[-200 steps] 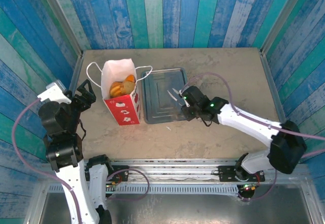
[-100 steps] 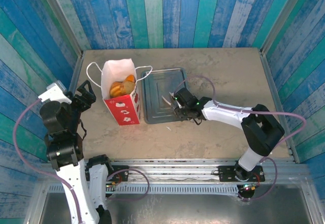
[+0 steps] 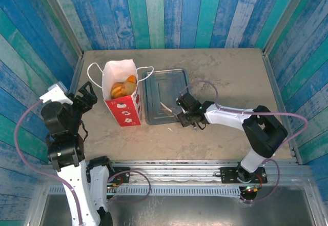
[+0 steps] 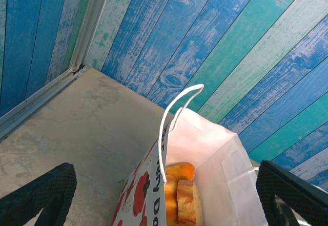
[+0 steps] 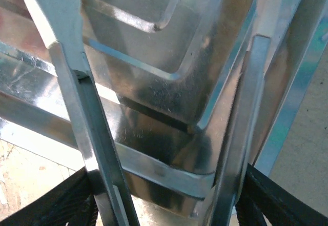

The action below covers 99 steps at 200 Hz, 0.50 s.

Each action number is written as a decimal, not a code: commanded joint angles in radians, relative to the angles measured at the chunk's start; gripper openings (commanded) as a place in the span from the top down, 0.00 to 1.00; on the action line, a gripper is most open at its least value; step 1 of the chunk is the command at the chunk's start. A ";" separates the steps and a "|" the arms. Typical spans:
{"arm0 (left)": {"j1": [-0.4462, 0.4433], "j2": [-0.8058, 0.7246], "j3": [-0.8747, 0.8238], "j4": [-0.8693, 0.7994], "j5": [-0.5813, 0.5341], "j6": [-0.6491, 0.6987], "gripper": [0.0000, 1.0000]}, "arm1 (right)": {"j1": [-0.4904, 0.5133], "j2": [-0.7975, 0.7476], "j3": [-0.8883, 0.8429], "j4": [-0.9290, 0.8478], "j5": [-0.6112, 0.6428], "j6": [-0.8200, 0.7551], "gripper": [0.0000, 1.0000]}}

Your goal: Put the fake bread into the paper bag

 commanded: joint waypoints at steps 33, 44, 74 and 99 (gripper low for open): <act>0.004 -0.006 -0.004 0.026 -0.013 0.002 0.06 | -0.004 -0.075 -0.017 -0.043 0.025 0.030 0.22; 0.005 -0.001 0.000 0.028 -0.021 0.000 0.06 | -0.005 -0.095 -0.020 -0.044 0.030 0.032 0.19; 0.005 0.011 0.004 0.040 -0.019 -0.007 0.06 | -0.022 -0.137 -0.016 -0.063 0.029 0.026 0.12; 0.005 0.019 0.004 0.051 -0.015 -0.012 0.06 | -0.031 -0.158 -0.005 -0.087 0.025 0.021 0.11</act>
